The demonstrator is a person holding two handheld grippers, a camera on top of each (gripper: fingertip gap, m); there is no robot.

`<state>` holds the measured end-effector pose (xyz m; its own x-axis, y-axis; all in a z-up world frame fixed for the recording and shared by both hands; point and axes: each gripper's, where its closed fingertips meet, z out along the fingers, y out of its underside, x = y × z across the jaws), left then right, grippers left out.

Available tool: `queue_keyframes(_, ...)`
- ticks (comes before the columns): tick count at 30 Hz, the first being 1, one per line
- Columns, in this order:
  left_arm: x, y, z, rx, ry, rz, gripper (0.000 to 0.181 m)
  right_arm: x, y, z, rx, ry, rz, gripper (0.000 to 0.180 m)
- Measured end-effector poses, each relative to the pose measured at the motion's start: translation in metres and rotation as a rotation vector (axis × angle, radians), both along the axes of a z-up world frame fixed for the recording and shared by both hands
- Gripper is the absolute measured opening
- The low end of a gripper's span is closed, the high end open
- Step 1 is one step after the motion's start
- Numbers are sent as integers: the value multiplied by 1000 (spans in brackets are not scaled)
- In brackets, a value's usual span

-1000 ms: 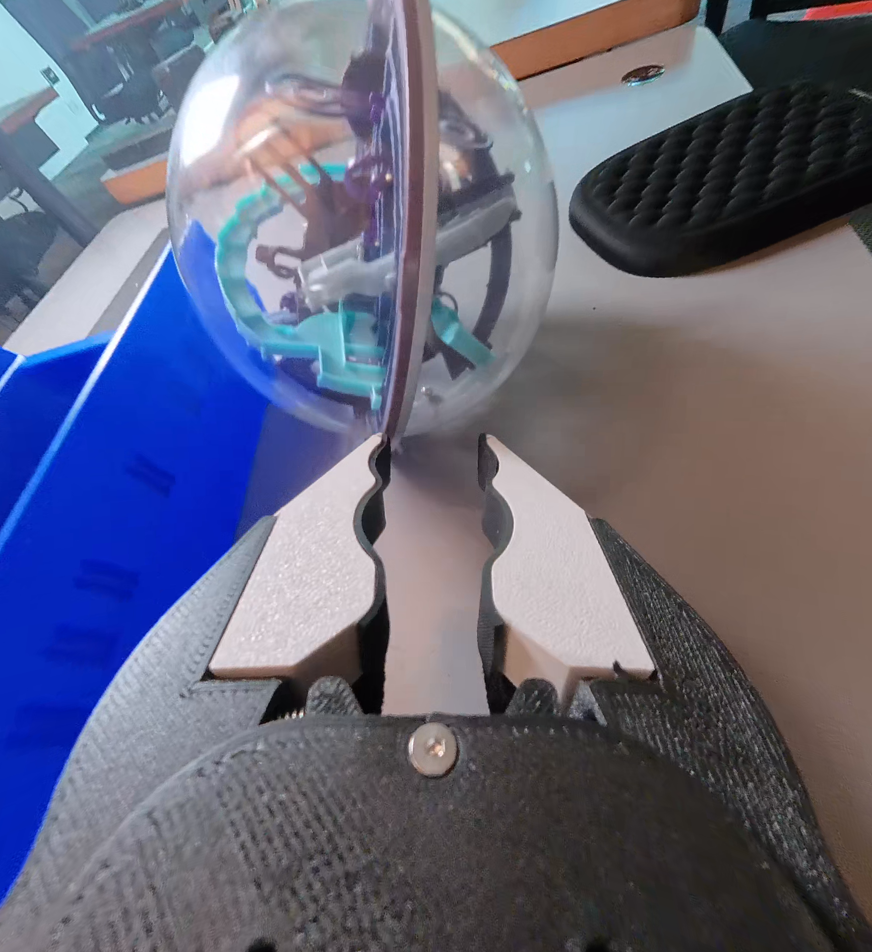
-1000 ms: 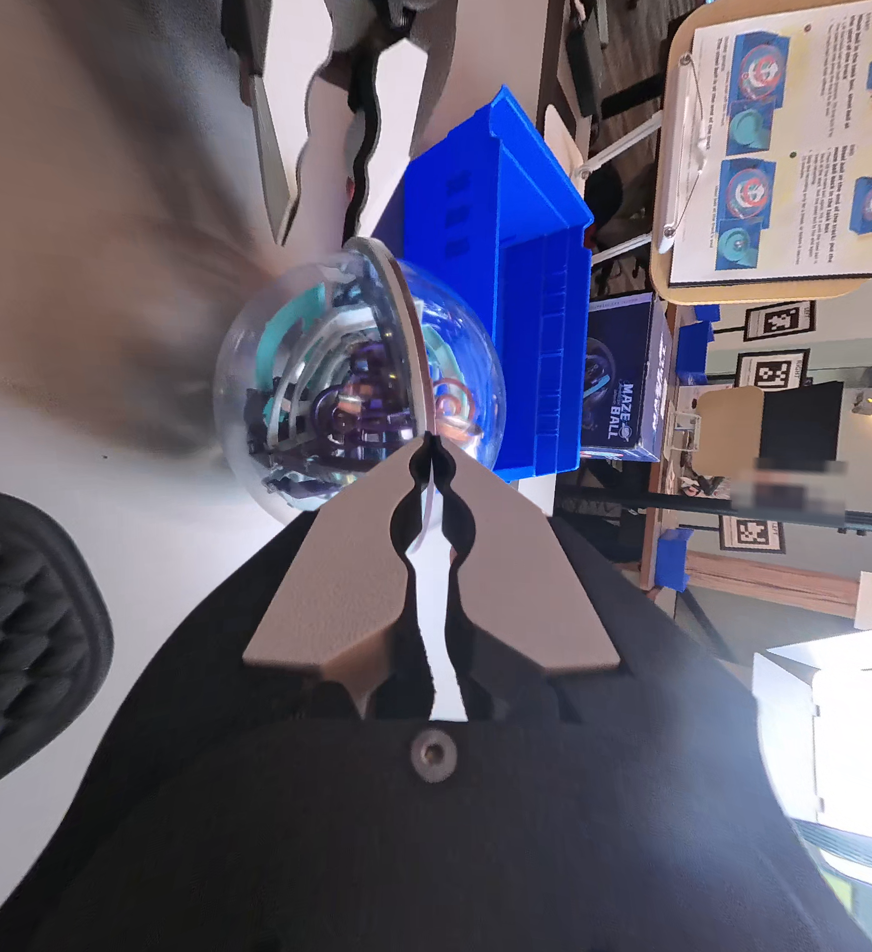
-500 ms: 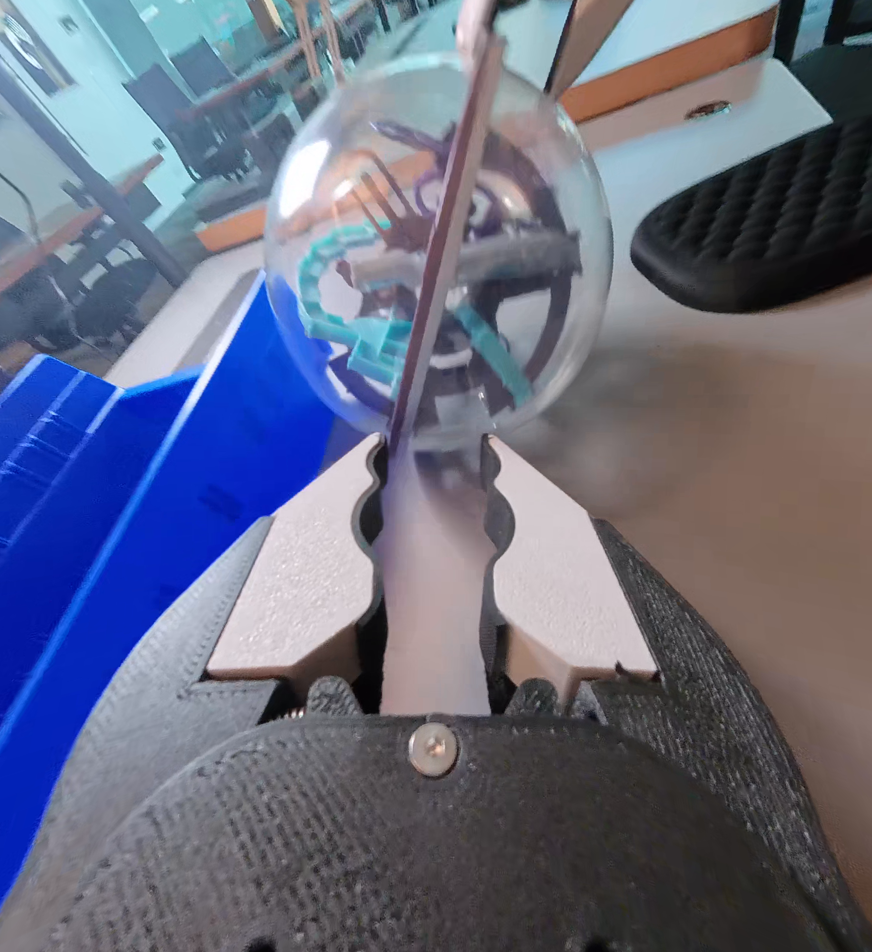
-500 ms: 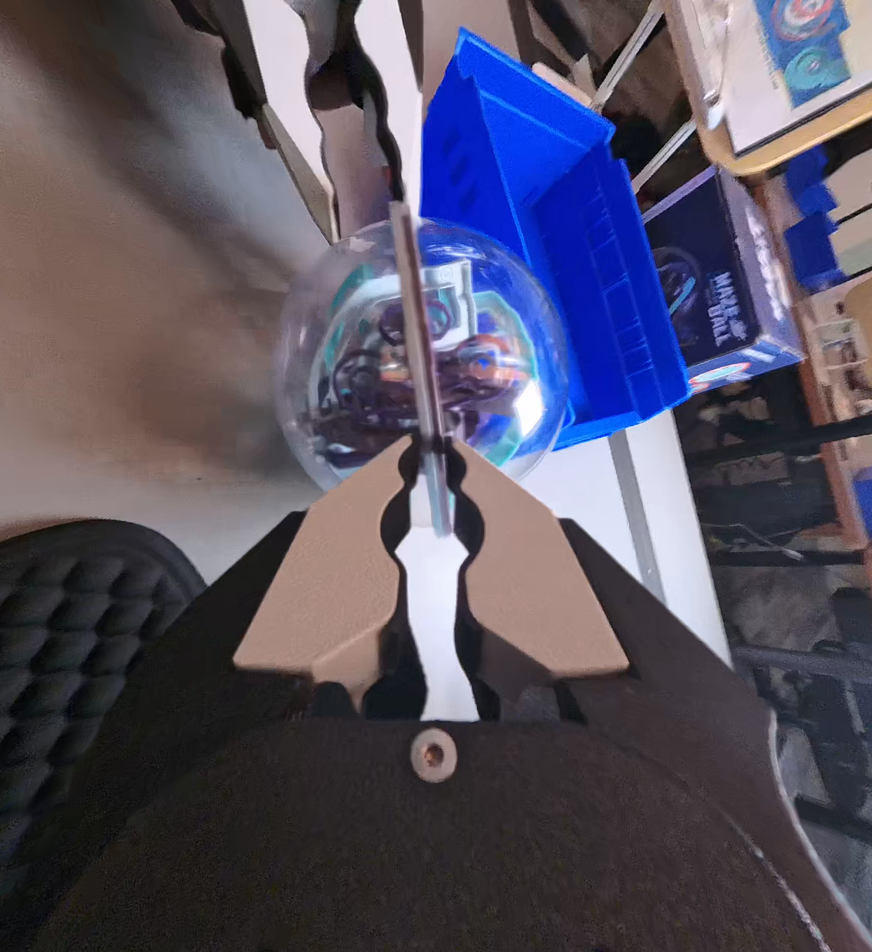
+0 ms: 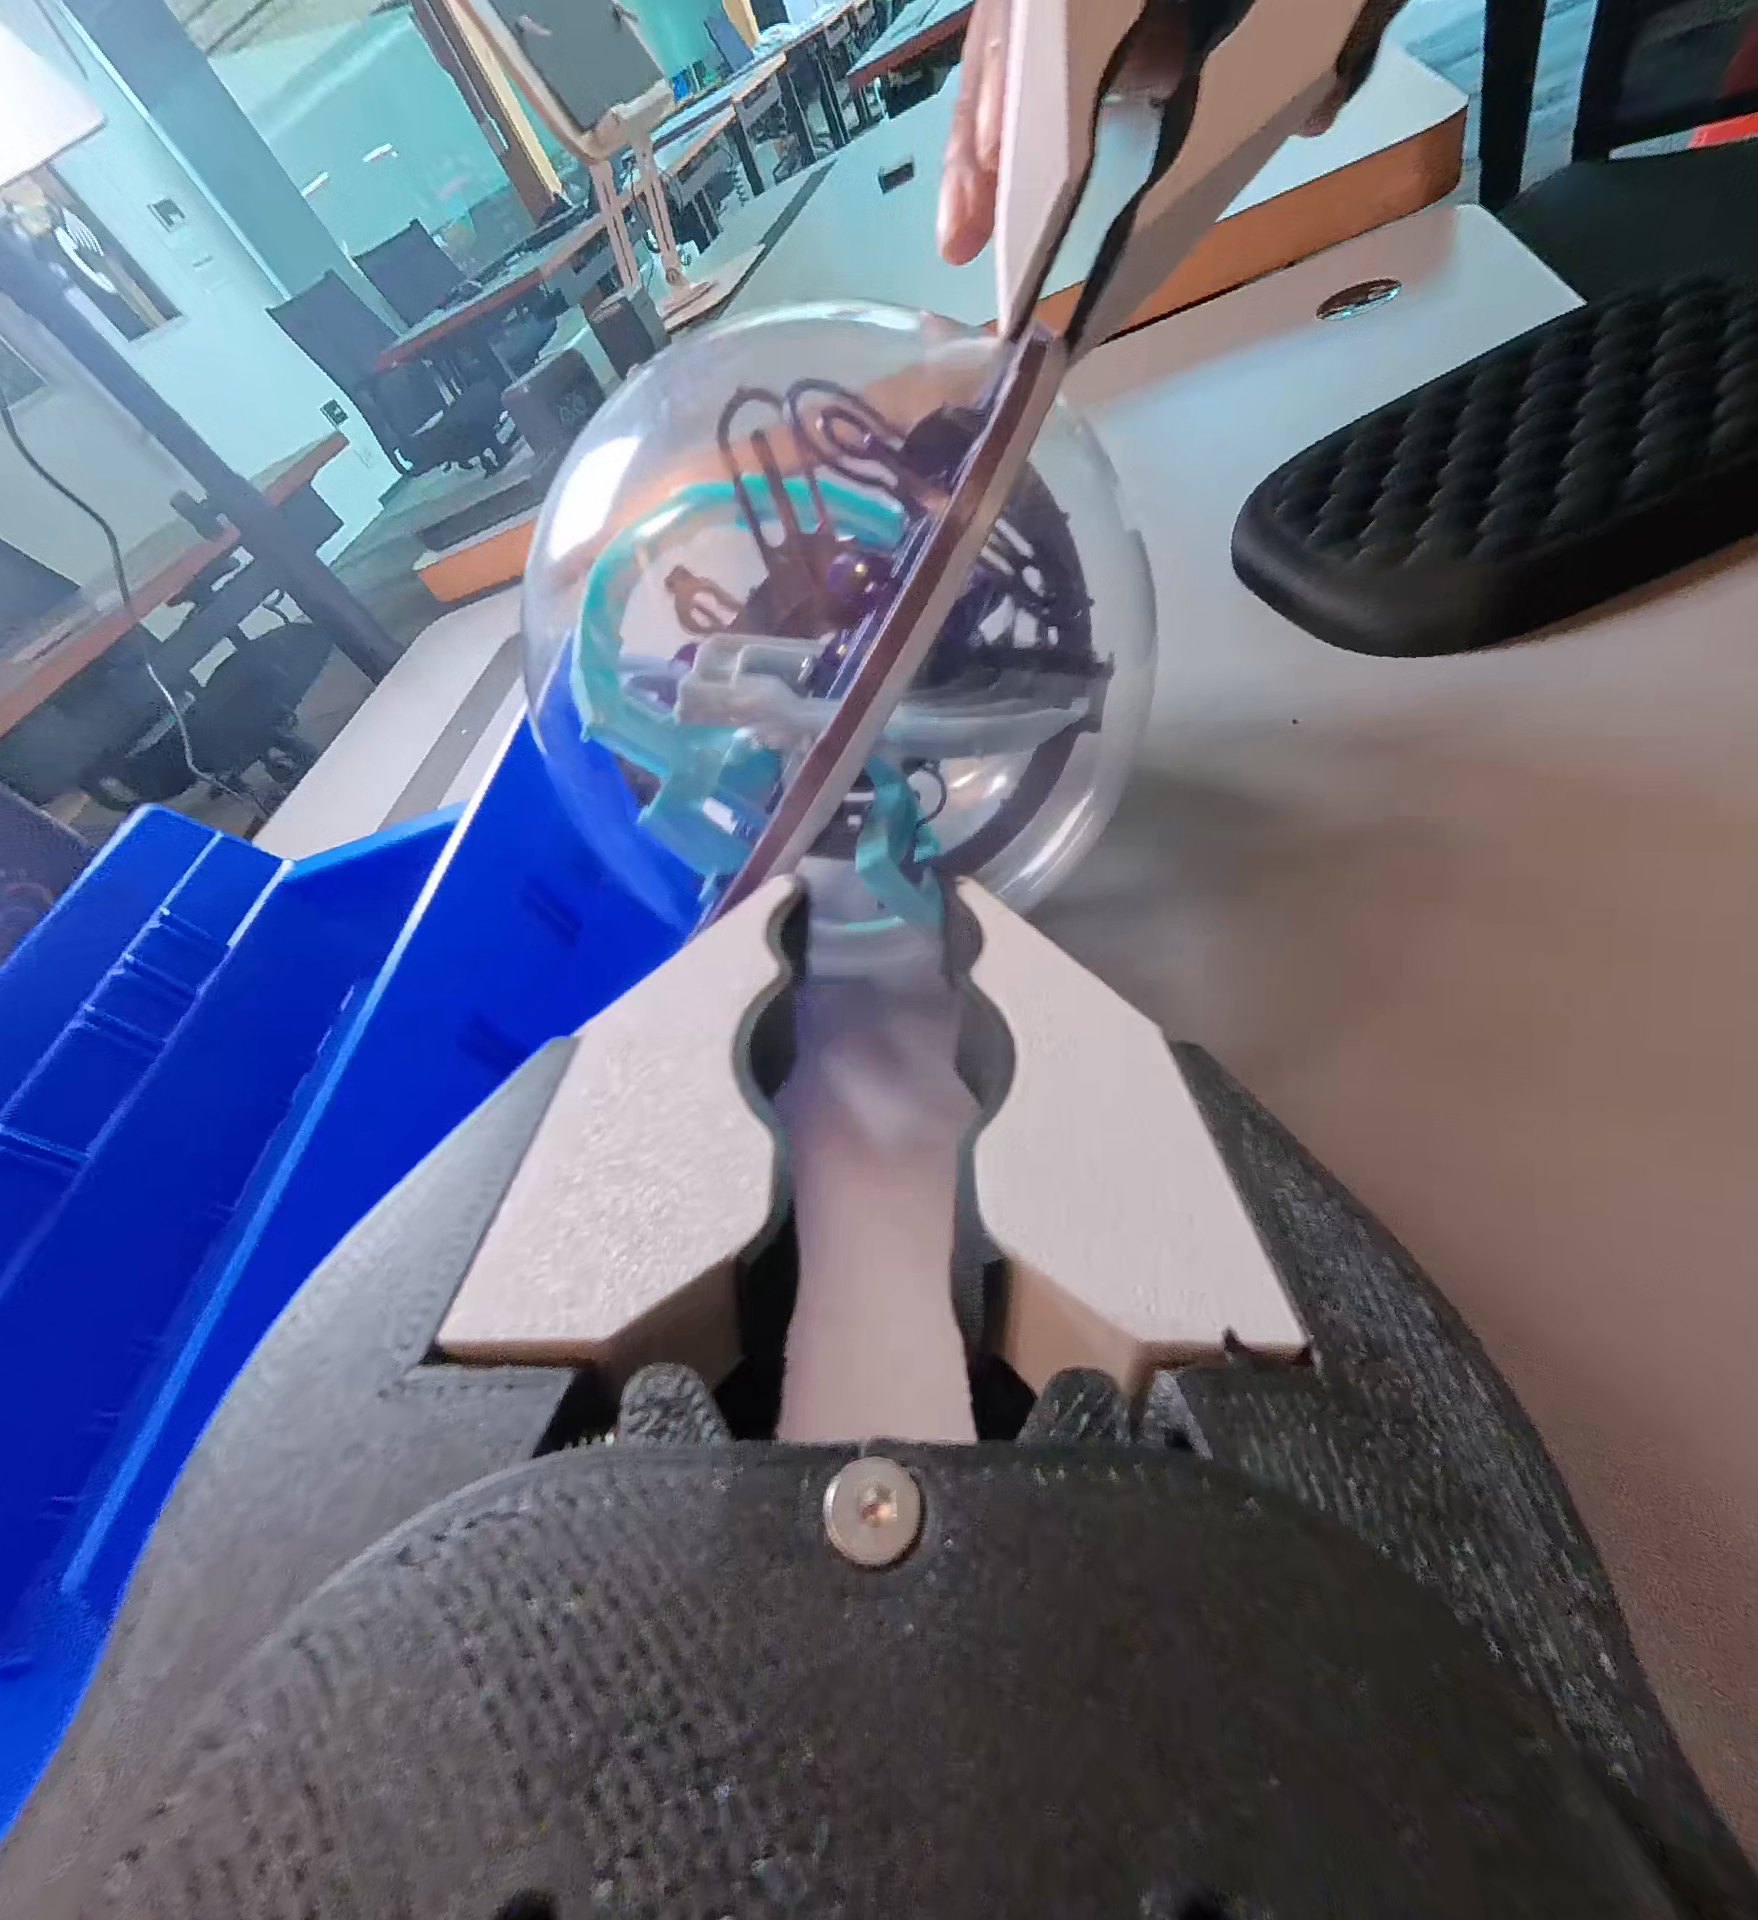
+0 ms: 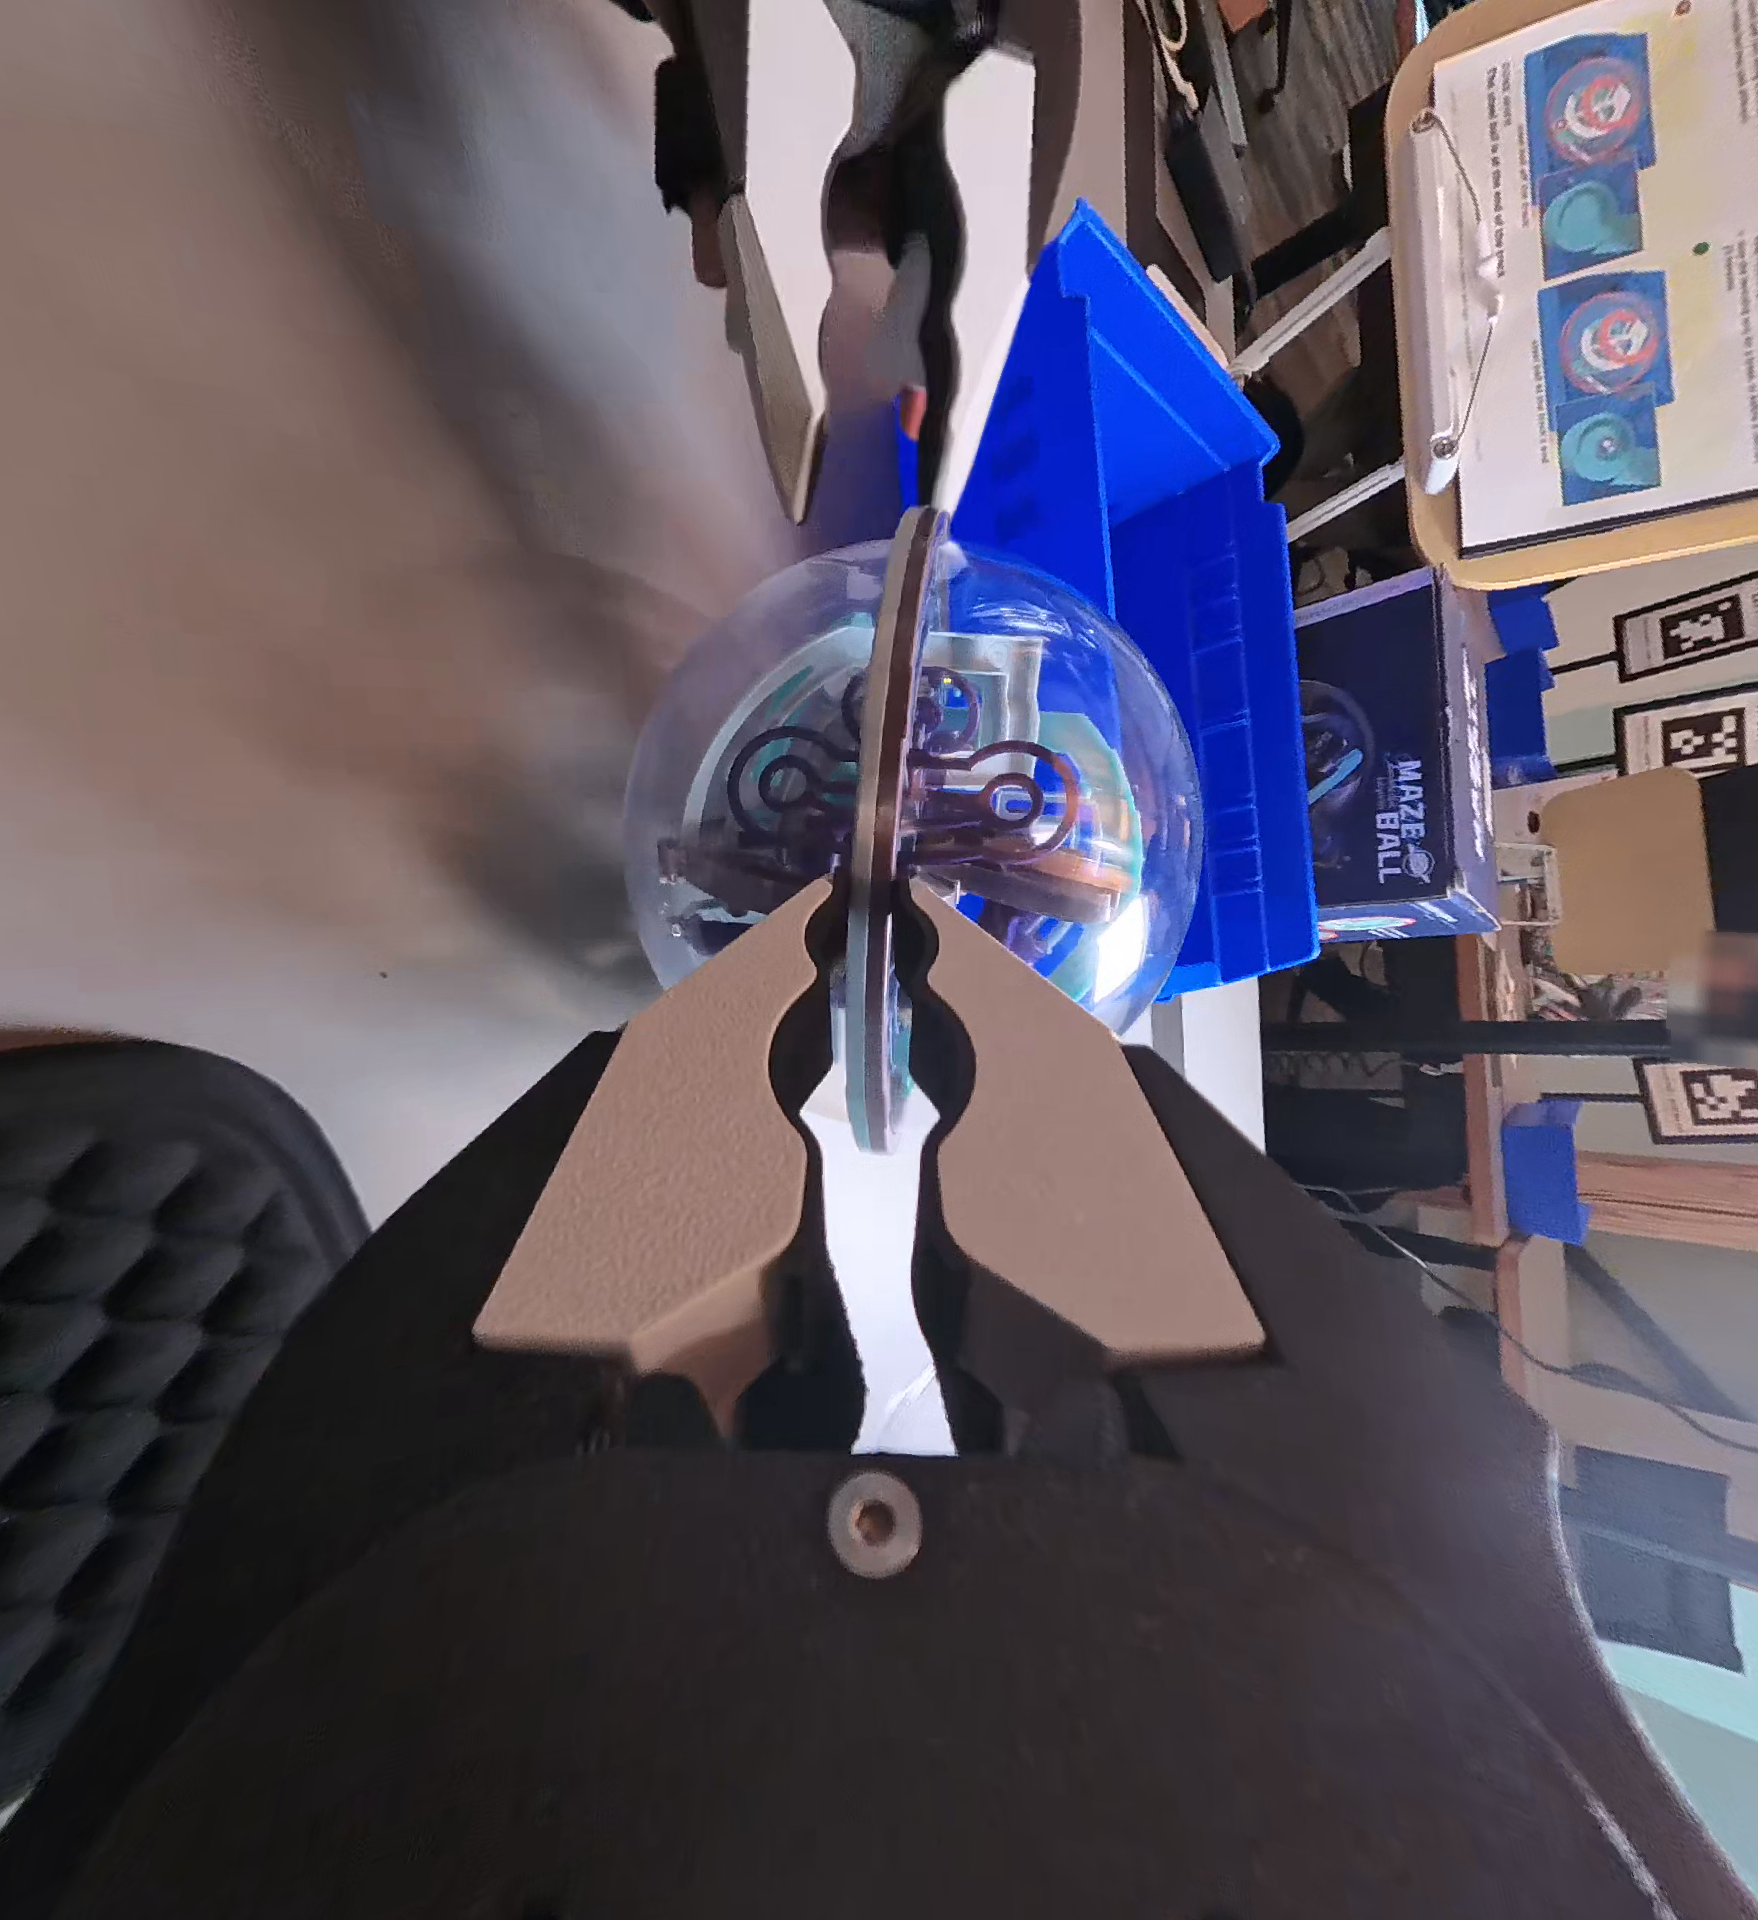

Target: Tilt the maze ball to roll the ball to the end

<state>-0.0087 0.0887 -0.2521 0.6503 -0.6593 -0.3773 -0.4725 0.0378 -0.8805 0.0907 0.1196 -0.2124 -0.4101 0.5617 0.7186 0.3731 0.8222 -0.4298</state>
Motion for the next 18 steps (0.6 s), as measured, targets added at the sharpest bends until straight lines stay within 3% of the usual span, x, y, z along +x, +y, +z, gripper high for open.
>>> queue_keyframes(1, -3, 2, -4, -24, -5, 2, 37, 2, -1, 0, -12, 1, 7, 6)
queue_keyframes(5, -15, 14, -26, -60, 59, 13, 59, 11, -6, -1, -47, 10, 58, 6)
queue_keyframes(9, -4, 23, -39, -43, 143, -46, 63, 16, -9, -4, 20, -17, 86, 6)
queue_keyframes(11, 3, 26, -44, -7, 205, -69, 60, 17, -11, -4, 86, -38, 110, 6)
queue_keyframes(16, 11, 30, -46, 97, 274, -97, 17, 19, -9, 2, 305, -108, 153, 6)
queue_keyframes(18, 16, 33, -47, 125, 323, -82, 11, 18, -9, 3, 337, -136, 167, 6)
